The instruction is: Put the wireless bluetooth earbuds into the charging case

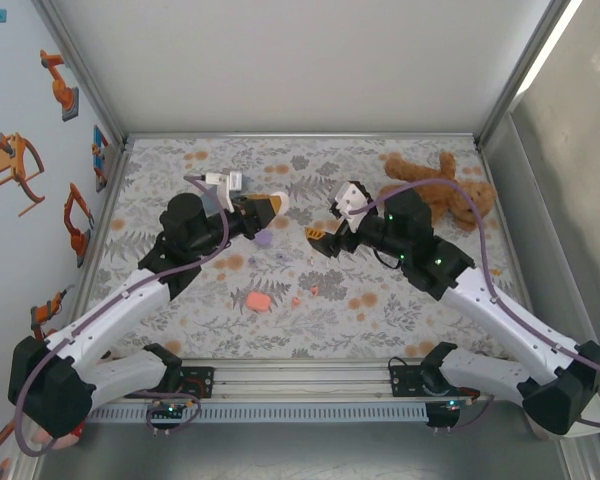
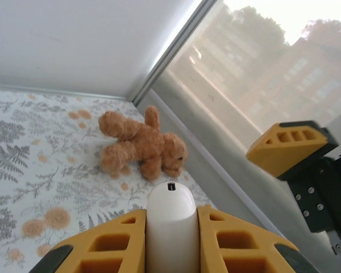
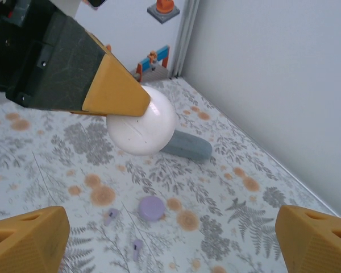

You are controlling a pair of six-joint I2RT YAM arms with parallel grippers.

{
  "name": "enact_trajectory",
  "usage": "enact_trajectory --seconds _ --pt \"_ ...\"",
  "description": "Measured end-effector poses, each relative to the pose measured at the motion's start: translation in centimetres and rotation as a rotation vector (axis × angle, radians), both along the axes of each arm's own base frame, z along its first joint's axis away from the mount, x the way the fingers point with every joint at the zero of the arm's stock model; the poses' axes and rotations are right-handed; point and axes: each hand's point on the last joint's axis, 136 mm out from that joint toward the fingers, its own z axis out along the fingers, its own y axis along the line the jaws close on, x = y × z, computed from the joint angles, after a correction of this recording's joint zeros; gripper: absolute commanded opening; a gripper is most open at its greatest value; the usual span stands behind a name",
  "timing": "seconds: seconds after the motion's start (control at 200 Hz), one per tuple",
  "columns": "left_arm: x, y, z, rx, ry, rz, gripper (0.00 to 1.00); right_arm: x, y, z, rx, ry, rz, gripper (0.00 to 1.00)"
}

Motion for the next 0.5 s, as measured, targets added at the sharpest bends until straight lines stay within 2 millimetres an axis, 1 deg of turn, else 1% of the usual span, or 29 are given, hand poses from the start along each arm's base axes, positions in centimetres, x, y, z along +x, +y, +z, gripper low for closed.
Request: enact_trajectory --seconds 0.135,0.285,0.421,0.501 --pt "-0.6 0.5 1.9 -0.071 -0.075 0.002 0.1 0.0 0.7 0.1 0.144 0.074 0.011 0.91" --pt "-1.4 1.4 3.8 -0.146 -0.149 0.015 0.1 0.4 1.8 1.5 0.317 0.136 0.034 0.86" --pt "-1.6 2.3 4.9 -0.217 -0.202 0.05 0.11 1.2 3.0 2.9 0.477 0.215 0.061 0.78" --pt "-1.3 3.1 5.3 -0.263 -0.215 0.093 0.09 2.0 3.7 2.9 0.555 0.296 0.063 0.76"
